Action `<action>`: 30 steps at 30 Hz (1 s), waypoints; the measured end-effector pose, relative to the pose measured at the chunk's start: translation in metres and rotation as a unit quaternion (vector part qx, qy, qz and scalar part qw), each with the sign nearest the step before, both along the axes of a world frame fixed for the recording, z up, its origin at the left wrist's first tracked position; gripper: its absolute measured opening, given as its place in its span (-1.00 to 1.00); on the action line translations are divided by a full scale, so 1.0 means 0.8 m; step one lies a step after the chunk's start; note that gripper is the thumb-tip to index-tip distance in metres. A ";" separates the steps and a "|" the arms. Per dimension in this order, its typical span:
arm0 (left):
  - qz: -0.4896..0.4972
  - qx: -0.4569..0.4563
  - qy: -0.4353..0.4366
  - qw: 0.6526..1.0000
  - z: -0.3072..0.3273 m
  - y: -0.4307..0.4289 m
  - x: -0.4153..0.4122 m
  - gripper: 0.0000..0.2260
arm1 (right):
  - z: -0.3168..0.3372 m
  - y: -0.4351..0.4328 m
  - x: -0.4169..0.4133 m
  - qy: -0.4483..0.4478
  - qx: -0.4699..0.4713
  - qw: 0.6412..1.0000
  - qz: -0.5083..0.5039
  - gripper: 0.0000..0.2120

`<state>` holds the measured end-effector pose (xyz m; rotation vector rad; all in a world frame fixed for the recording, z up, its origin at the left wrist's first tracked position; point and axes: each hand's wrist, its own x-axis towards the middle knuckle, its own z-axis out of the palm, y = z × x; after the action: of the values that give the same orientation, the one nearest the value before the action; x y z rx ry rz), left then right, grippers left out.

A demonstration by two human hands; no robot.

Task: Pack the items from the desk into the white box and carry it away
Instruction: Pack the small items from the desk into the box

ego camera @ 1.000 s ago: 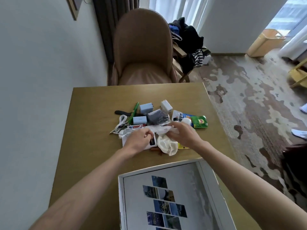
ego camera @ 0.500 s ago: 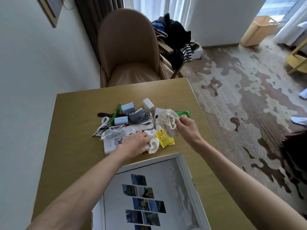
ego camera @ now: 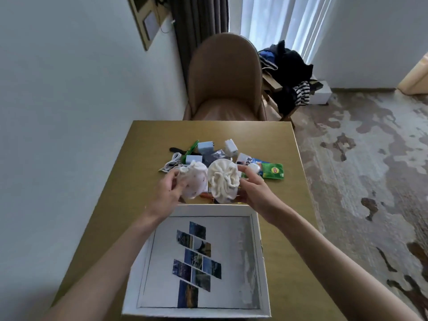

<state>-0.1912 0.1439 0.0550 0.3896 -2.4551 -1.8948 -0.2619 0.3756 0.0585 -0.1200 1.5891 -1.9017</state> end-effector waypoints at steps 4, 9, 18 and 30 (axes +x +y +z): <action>0.096 0.082 -0.053 0.990 -0.006 0.002 0.076 -0.66 | -0.004 -0.034 0.028 0.029 0.056 0.992 0.106 -0.78; 0.169 0.123 -0.044 0.977 -0.012 0.005 0.137 -0.73 | -0.004 -0.083 0.068 0.073 0.090 0.972 0.207 -0.82; 0.109 0.165 -0.145 0.970 -0.039 -0.022 0.173 -0.76 | -0.029 -0.105 0.111 0.072 0.176 0.938 0.289 -0.85; -0.091 -0.201 -0.207 0.953 -0.039 -0.022 0.124 -0.81 | -0.059 -0.111 0.135 0.011 0.181 0.969 0.167 -0.51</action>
<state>-0.0919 0.1259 0.0239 0.6128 -3.1598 -1.4107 -0.1540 0.2871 0.0117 -0.2366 1.7774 -1.3377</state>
